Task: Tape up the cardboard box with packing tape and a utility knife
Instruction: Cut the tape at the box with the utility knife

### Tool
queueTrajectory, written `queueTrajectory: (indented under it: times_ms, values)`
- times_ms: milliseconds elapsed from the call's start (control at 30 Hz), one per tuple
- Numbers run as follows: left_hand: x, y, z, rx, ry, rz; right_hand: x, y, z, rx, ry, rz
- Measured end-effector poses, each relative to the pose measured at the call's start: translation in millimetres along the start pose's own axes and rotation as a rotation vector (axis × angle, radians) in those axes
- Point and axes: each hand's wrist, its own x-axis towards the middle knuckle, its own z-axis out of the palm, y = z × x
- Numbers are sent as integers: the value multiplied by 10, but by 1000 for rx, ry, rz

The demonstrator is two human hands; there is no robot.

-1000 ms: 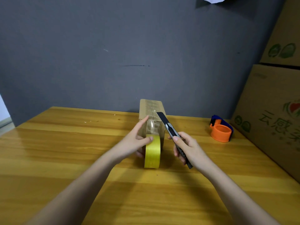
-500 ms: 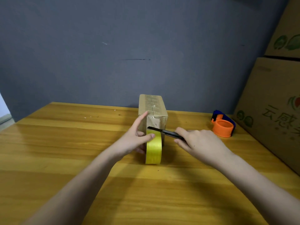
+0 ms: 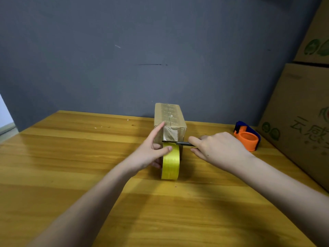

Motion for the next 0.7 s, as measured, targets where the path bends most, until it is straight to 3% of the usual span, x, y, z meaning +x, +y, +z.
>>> queueTrajectory:
  times_ms: [700]
  values:
    - [-20,44,-2,30,9,-30,-67,-28,10,-142,28,50]
